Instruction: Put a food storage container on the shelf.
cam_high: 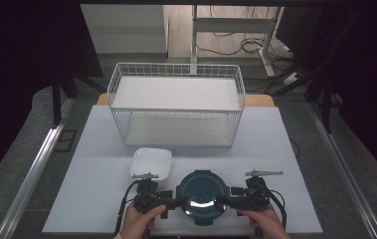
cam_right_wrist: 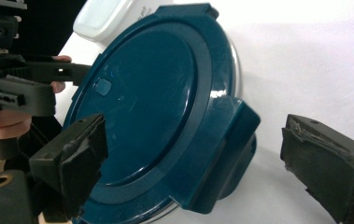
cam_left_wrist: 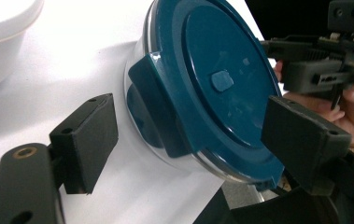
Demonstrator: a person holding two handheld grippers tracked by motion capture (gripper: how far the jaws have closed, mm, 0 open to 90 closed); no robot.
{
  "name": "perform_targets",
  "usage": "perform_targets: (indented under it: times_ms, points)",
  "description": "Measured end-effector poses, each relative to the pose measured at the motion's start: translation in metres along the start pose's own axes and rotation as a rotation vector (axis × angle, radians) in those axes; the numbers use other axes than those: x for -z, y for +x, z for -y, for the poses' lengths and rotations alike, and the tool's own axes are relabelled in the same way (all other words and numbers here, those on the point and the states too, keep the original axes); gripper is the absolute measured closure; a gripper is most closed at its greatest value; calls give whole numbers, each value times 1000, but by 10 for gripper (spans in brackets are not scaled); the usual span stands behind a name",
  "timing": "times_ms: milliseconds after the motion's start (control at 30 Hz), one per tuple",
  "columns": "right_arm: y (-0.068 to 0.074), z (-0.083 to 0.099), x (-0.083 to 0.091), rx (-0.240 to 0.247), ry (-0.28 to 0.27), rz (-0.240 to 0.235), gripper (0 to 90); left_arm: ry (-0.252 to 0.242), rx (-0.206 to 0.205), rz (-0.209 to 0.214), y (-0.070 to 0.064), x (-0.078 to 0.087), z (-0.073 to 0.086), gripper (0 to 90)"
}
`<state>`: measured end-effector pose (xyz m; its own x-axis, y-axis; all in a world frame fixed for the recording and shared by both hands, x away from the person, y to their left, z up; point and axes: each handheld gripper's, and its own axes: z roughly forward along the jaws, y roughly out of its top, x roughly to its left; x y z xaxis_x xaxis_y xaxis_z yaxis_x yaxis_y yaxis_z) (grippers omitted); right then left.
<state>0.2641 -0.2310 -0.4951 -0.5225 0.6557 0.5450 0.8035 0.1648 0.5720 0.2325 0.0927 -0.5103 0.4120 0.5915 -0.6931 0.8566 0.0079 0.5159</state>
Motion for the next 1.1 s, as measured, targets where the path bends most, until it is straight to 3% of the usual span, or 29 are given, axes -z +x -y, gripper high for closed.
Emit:
perform_targets:
  times_ms: [367,467,667,833,1100]
  points:
    - [3,4,-12,-47,43,-51,118,28,39,29,4,-15,-2,205]
    - [3,4,-12,-54,43,-45,139,38,57,37,6,-20,-2,204]
    - [-1,3,-10,-90,38,-48,215,37,87,49,7,-23,-3,238]
    - [-7,3,-6,-140,36,-90,296,27,107,42,6,-20,-3,276]
    - [2,6,2,-103,-7,-71,351,9,112,29,-2,-12,1,324]
